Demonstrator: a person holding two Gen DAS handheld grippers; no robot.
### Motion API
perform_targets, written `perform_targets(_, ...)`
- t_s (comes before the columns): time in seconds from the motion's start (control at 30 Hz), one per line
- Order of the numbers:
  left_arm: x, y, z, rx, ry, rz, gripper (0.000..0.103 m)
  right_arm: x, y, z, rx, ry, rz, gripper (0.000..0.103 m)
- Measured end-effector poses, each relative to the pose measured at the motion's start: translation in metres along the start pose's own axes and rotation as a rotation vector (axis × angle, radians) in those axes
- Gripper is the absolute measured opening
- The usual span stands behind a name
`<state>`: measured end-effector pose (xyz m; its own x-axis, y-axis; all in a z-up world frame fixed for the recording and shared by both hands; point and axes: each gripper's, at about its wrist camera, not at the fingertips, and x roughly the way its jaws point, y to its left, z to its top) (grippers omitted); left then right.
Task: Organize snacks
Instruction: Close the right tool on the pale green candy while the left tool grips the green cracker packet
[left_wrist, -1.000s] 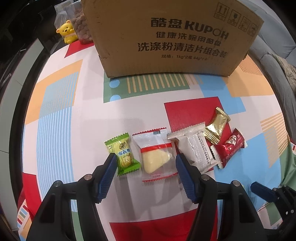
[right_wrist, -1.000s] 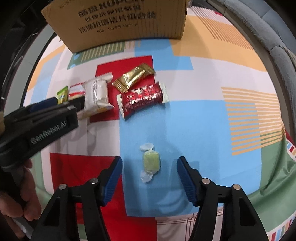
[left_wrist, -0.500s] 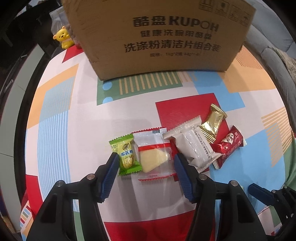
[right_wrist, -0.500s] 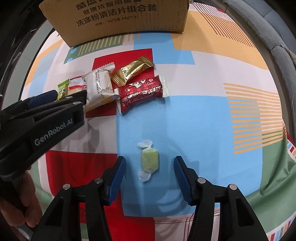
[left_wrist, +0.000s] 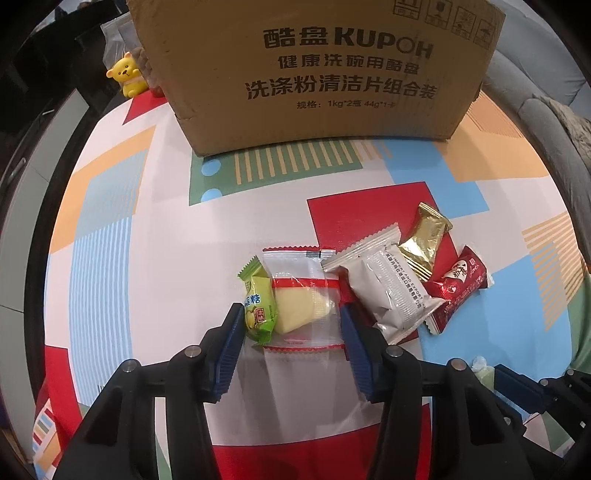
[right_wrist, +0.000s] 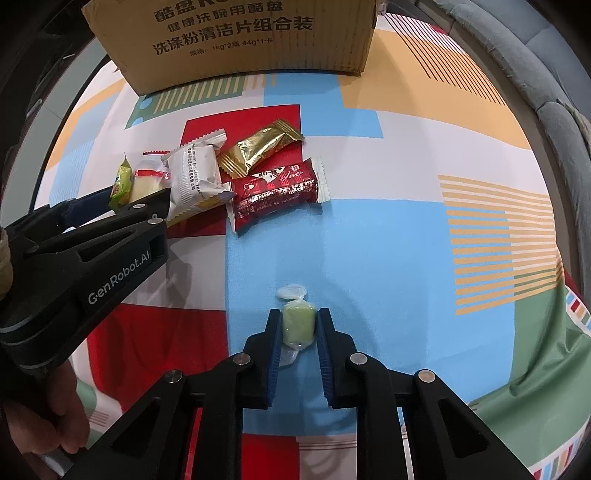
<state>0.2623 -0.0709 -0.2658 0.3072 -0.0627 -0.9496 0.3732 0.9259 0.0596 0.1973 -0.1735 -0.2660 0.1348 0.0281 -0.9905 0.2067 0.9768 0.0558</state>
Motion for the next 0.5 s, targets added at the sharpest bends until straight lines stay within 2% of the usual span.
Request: perform_targets(0.5,-0.004,0.001,-0.003,-0.013,0.009,-0.006,0.046,-0.015,-0.013,0.008,0.014,-0.021,0.035,0.02)
